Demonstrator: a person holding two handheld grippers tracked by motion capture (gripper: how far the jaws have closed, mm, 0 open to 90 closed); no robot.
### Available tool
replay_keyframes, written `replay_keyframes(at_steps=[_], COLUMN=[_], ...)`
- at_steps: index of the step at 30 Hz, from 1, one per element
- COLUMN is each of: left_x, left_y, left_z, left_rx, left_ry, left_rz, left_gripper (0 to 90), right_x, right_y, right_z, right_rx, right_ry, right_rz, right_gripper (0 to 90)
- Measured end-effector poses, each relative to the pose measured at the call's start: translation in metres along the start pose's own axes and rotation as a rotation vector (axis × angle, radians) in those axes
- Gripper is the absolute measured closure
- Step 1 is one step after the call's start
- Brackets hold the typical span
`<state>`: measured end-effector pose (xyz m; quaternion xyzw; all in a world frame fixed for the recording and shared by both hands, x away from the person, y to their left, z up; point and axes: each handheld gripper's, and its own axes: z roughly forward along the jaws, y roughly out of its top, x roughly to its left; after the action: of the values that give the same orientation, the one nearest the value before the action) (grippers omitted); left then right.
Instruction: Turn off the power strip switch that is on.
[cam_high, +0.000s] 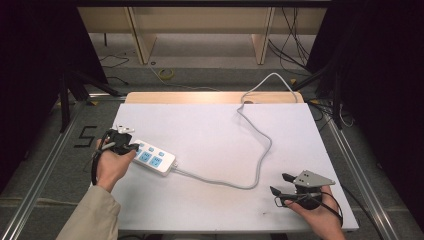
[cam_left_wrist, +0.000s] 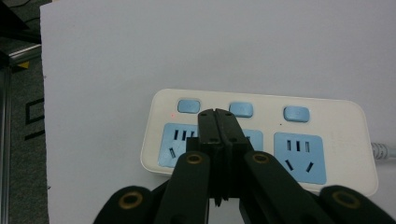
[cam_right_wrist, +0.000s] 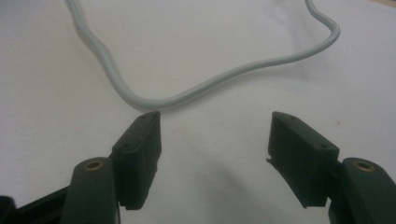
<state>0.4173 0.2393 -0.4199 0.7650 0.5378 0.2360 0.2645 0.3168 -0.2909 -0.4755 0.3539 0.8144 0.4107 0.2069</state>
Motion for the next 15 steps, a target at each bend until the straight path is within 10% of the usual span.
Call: replay_keyframes(at_steps=[15], left_x=[0.000], left_y=[0.011], left_z=[0.006], left_rx=[0.030], left_ry=[0.001], left_rz=[0.022], left_gripper=[89.9], right_x=[-0.004], right_y=[-0.002], right_z=[-0.004], right_rx=[0.002], right_ry=[-0.018], right_rz=[0.007], right_gripper=[35.4])
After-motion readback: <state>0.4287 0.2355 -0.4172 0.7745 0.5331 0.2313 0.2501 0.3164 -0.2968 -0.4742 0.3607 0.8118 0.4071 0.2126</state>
